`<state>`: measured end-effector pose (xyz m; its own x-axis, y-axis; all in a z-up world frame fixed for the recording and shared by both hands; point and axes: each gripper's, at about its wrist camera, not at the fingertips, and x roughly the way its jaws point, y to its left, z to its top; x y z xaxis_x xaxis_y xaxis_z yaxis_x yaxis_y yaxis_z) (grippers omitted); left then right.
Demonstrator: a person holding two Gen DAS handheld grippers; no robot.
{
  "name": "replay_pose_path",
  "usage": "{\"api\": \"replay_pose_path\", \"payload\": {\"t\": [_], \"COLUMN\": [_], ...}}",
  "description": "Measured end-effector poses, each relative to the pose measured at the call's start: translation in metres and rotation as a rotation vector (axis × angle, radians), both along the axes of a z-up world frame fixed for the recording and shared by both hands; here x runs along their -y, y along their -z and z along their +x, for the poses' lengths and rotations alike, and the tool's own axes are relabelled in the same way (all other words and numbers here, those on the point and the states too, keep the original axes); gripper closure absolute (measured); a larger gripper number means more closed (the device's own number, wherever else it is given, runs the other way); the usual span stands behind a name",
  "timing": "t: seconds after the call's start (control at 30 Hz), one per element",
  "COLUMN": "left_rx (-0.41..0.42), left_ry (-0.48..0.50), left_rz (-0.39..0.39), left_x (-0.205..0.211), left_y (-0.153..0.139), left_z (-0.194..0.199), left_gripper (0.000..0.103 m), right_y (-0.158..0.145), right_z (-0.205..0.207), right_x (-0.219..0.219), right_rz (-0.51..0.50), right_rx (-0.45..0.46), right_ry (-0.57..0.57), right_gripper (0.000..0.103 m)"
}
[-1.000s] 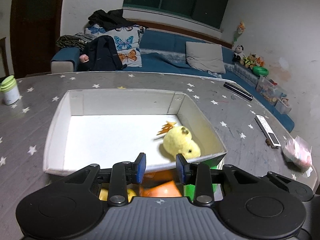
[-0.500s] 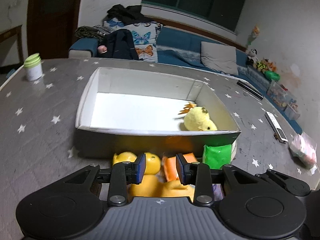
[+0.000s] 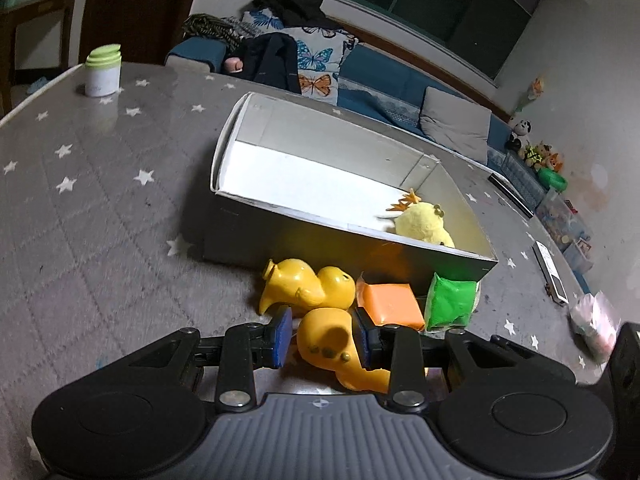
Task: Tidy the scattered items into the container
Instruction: 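Grasp the yellow duck figure with the right gripper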
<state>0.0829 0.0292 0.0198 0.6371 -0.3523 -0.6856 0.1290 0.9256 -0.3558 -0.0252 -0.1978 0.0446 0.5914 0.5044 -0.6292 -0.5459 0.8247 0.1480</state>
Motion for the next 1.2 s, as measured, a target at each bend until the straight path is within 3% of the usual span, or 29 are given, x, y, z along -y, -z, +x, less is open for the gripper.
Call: {"api": "replay_pose_path", "payload": {"t": [0.4,0.8,1.2], "left_rx": [-0.046,-0.092,-0.097], "left_ry": [-0.012,-0.039,-0.068], "left_rz": [-0.066,-0.127,-0.134], "left_x": [-0.005,-0.004,-0.001], "left_y": [0.009,0.016,0.018], "left_z": [0.008,0.017,0.018], "left_gripper": [0.067,0.065,0.062], "right_y": [-0.009,-0.002,0.003], "right_z": [-0.014,0.006,0.01], "right_x": [-0.005,-0.012,-0.013], "right_rz": [-0.012,-0.045,-0.064], "right_rx": [0.006,-0.016,-0.038], "right_ry": [-0.028,-0.004,0.012], "right_gripper": [0.022,0.045,0.05]}}
